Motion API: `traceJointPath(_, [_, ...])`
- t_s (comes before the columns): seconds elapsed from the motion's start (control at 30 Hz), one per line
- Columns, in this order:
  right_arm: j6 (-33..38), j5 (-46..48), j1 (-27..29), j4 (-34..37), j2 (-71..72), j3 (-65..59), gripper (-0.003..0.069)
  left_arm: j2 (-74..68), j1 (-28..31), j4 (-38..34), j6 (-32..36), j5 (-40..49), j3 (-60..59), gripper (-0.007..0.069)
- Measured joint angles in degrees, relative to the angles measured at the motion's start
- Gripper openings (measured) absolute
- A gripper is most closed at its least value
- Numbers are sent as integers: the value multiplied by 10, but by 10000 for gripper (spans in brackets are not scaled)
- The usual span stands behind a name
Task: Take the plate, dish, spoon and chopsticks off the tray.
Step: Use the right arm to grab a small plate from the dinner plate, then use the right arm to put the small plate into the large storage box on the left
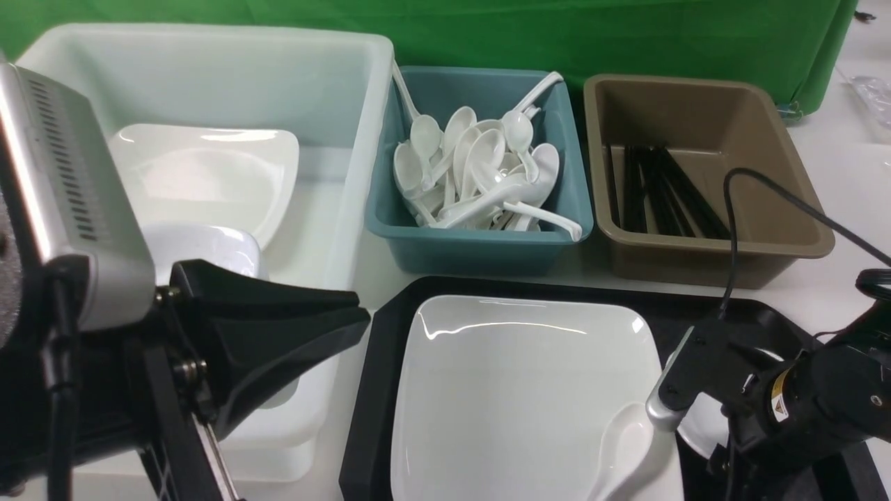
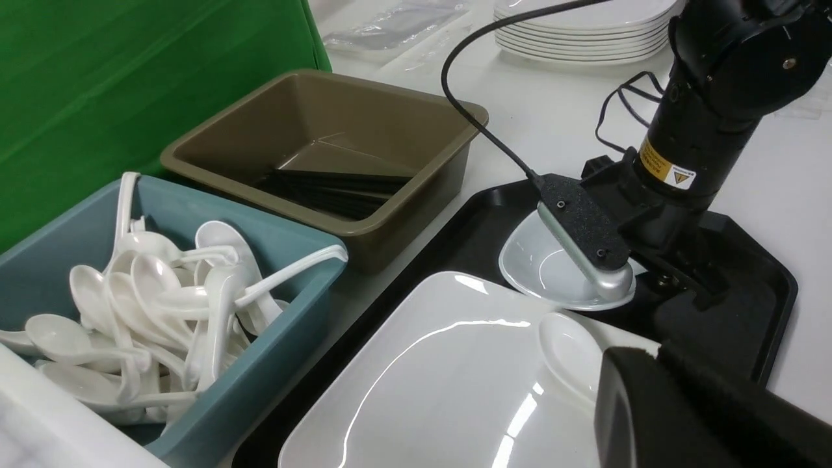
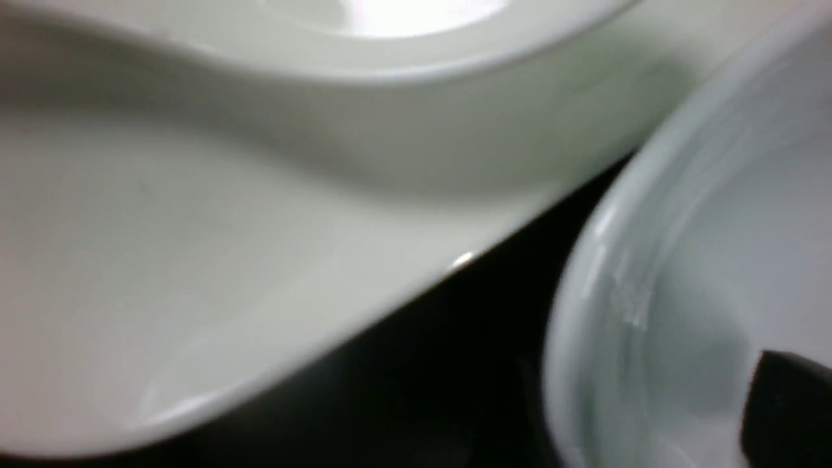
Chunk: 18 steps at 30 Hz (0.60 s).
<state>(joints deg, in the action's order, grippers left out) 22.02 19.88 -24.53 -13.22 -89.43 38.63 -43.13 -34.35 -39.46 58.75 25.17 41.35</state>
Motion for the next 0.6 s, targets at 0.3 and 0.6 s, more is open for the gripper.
traceJointPath(0.3, [-1,45,-29,-19,34,21,118,0,0,0,-3,2,0,17])
traceJointPath(0.6, [-147,278,-186,3,160,238,55,1,0,175,-229,39,21,17])
